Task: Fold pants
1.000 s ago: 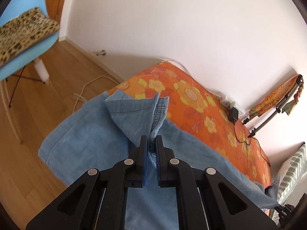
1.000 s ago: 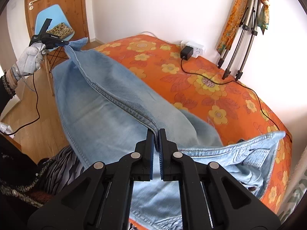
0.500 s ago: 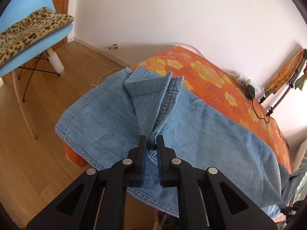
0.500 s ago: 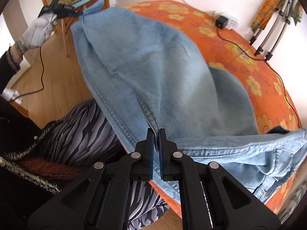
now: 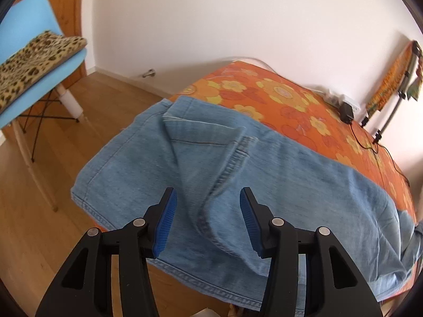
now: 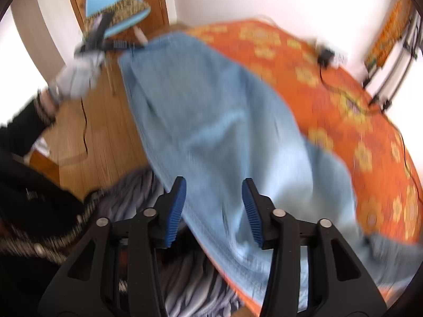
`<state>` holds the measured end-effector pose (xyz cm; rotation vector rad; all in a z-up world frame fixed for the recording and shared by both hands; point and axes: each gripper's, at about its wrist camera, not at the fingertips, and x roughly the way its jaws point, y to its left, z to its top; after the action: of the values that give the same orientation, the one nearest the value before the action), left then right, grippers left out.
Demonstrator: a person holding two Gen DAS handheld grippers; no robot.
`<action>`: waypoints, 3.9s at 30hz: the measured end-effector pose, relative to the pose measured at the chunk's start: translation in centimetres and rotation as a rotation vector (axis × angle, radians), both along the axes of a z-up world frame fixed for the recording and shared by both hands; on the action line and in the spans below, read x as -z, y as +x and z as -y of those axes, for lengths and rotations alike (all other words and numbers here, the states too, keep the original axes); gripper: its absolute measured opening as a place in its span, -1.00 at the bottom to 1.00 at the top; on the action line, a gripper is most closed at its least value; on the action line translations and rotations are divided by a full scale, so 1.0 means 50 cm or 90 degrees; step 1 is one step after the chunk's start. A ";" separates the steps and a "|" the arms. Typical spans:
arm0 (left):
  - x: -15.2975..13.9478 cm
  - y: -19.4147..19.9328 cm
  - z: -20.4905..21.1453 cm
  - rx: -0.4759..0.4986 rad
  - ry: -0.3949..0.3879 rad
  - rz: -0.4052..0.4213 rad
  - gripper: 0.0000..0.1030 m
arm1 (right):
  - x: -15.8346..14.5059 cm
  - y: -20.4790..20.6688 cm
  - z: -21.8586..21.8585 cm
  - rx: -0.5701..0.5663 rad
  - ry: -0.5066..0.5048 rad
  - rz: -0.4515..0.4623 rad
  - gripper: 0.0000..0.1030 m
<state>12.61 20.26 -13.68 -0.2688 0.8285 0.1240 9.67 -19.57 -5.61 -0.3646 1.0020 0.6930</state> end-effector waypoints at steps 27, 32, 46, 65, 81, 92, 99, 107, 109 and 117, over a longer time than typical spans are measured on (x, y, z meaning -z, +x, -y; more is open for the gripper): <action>0.040 -0.005 -0.126 -0.045 -0.050 0.001 -0.83 | 0.076 0.466 -0.568 -0.105 0.049 -0.009 -0.01; 0.043 0.001 -0.139 -0.035 -0.061 0.009 -0.83 | 0.113 0.512 -0.646 -0.119 0.036 -0.019 -0.01; 0.060 -0.006 -0.149 -0.032 -0.035 0.006 -0.65 | 0.189 0.614 -0.812 -0.137 -0.007 -0.049 0.15; 0.105 -0.019 -0.213 -0.093 -0.158 0.009 -0.39 | 0.269 0.653 -0.911 -0.160 -0.010 -0.082 0.15; 0.092 -0.036 -0.217 -0.127 -0.152 0.056 -0.89 | 0.242 0.612 -0.912 -0.191 0.002 -0.025 -0.92; 0.088 -0.044 -0.220 -0.126 -0.140 0.054 -0.89 | 0.278 0.672 -0.917 -0.131 -0.037 -0.049 0.09; 0.088 -0.047 -0.218 -0.128 -0.140 0.059 -0.89 | 0.278 0.651 -0.927 -0.148 -0.046 -0.020 -0.91; 0.049 -0.080 -0.230 -0.127 -0.159 0.098 -0.89 | 0.172 0.601 -0.891 -0.153 0.012 0.040 -0.94; 0.040 -0.089 -0.235 -0.130 -0.167 0.107 -0.89 | 0.125 0.587 -0.887 -0.161 0.042 0.052 -0.94; 0.042 -0.110 -0.282 -0.170 -0.166 0.108 -0.89 | 0.087 0.572 -0.965 -0.173 0.048 0.070 -0.94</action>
<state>7.09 34.37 -15.80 -0.6269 0.6361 0.2404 38.26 28.69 -9.97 -0.4722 0.8272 0.9429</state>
